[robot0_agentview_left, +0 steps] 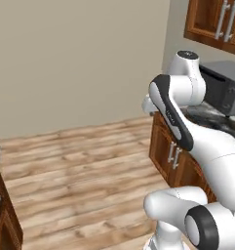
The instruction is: Navigate to the toaster oven.
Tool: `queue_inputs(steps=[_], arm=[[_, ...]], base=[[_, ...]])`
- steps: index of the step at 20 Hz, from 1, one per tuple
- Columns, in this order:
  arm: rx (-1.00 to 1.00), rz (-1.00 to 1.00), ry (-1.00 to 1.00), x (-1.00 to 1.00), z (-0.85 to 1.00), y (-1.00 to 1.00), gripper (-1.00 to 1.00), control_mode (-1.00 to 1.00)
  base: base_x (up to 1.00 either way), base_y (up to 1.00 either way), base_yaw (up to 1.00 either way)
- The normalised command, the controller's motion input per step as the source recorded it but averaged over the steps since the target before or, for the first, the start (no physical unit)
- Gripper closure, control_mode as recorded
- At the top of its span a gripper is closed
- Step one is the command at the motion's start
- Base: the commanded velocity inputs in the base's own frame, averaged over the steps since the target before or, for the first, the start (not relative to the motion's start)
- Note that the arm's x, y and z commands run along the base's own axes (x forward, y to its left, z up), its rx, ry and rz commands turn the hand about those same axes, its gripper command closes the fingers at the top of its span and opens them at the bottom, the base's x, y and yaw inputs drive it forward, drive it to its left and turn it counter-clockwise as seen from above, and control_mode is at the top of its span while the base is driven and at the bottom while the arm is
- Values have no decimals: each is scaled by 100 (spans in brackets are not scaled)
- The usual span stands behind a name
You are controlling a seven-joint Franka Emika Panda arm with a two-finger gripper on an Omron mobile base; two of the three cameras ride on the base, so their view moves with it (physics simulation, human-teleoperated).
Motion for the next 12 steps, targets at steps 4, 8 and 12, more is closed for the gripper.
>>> queue_inputs(steps=[4,8,12], arm=[[0,0,0,0,0,0,-100,100],[0,0,0,0,0,0,-100,100],[0,0,0,0,0,0,-100,100]], base=[[100,-1,-35],[100,0,-51],[100,0,-56]])
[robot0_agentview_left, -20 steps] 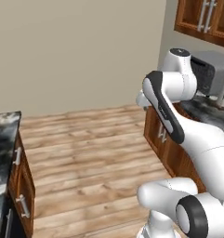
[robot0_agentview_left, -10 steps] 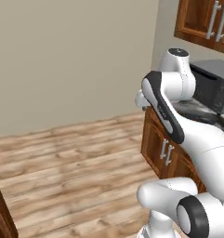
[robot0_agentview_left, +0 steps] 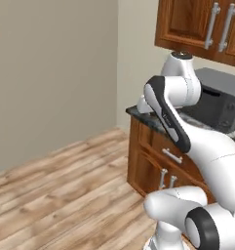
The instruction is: Navigate to the toaster oven.
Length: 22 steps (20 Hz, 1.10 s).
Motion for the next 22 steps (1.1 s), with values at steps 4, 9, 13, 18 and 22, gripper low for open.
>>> queue_inputs(steps=[4,9,13,18,22], arm=[[0,0,0,0,0,0,-100,100],[0,0,0,0,0,0,-100,100],[0,0,0,0,0,0,-100,100],[0,0,0,0,0,0,-100,100],[0,0,0,0,0,0,-100,100]], base=[[96,6,-59],[65,18,-71],[60,19,-73],[84,37,-68],[100,35,-39]])
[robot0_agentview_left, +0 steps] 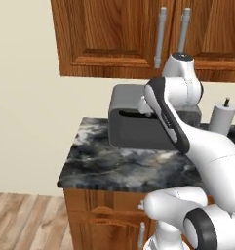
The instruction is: Navigate to the toaster oven.
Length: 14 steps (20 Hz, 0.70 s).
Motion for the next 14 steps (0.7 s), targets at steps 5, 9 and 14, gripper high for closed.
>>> queue_inputs(steps=[5,9,14], arm=[[0,0,0,0,0,0,-100,100],[0,0,0,0,0,0,-100,100],[0,0,0,0,0,0,-100,100]], base=[[98,29,-15],[100,31,-31],[100,59,-37]])
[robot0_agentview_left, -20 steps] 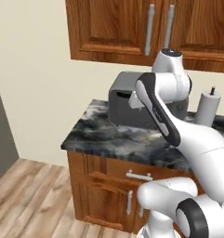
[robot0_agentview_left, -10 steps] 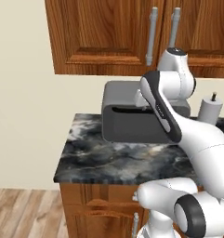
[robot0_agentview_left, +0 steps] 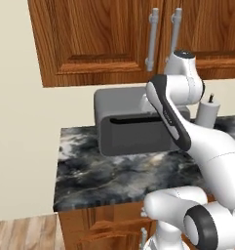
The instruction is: Navigate to the toaster oven.
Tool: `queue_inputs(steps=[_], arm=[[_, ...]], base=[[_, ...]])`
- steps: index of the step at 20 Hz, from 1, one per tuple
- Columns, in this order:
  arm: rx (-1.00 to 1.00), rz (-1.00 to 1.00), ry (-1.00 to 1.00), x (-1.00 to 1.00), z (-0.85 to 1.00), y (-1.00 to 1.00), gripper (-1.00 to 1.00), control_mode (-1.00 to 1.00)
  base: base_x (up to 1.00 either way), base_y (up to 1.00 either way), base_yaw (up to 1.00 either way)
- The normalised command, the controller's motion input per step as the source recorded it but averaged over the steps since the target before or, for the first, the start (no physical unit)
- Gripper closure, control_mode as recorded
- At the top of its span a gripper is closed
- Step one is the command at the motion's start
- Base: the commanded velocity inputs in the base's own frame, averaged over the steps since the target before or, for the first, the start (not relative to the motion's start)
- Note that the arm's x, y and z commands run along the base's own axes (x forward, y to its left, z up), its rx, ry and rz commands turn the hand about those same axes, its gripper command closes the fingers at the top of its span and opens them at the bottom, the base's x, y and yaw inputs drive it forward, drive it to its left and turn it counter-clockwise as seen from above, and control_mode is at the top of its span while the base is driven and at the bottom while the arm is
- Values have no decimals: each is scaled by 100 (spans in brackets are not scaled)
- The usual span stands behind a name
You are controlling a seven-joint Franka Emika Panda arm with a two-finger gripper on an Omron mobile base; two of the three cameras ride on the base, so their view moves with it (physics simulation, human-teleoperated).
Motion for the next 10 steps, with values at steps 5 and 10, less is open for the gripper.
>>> queue_inputs(steps=[5,10], arm=[[0,0,0,0,0,0,-100,100],[0,0,0,0,0,0,-100,100]], base=[[92,42,-25],[84,29,-6]])
